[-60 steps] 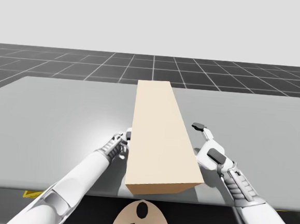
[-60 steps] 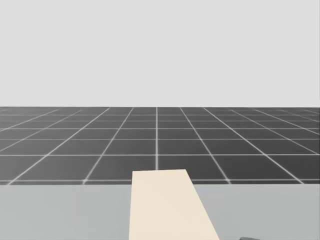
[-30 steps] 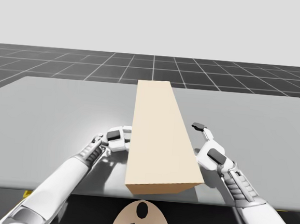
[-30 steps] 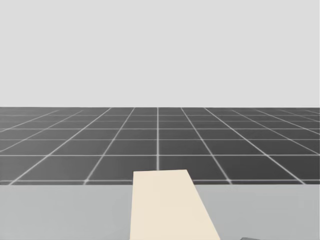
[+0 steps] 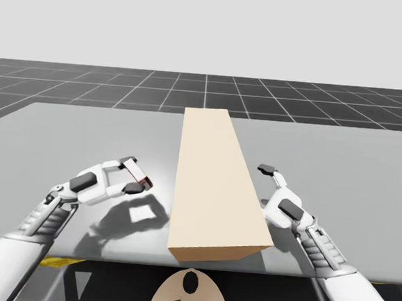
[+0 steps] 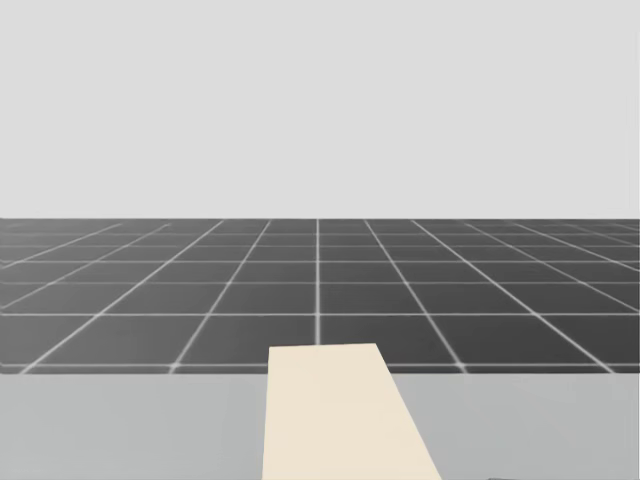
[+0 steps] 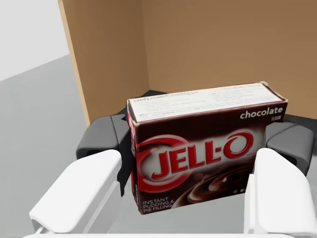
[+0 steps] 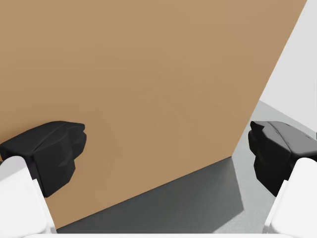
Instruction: Retrieve the object from inside the box.
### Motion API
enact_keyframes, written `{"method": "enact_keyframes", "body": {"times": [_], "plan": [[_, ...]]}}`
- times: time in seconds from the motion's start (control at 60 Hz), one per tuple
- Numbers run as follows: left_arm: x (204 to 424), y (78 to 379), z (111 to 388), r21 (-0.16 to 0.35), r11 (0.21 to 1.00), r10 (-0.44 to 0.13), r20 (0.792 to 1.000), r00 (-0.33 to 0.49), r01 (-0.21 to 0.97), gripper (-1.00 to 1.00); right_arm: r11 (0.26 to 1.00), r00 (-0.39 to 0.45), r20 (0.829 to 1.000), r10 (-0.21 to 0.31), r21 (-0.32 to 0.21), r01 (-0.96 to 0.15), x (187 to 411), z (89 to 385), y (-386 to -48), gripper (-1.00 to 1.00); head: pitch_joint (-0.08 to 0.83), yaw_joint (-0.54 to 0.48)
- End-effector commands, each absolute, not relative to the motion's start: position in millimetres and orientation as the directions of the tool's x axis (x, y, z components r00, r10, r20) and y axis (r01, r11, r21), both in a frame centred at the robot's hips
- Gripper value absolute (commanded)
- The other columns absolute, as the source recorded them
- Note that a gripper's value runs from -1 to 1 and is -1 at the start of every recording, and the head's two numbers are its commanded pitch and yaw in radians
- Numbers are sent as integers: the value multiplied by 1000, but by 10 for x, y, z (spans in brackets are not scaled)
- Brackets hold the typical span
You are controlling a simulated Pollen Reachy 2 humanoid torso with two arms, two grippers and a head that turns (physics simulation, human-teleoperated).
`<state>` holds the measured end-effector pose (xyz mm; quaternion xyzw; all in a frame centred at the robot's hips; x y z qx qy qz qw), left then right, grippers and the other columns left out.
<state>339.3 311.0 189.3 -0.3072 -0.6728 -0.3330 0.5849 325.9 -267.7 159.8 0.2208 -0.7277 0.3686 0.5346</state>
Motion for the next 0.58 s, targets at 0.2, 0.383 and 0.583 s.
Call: {"method": "enact_keyframes", "body": {"times": [0.2, 0.383, 0.583], "plan": [[3121, 3934, 2427, 143, 745, 54, 960, -273, 652, 1000, 626, -332, 942, 47, -287, -725, 3278, 1614, -2653, -1000, 21, -6], [3124, 4000, 2989, 225, 781, 11, 928, -373, 583, 1000, 631, -329, 943, 46, -282, -722, 3281, 1629, -2677, -1000, 21, -3], [3242, 3773, 3510, 278, 781, 5, 892, -452, 559, 1000, 649, -332, 943, 38, -276, -709, 3299, 1647, -2718, -1000, 21, -6]]}}
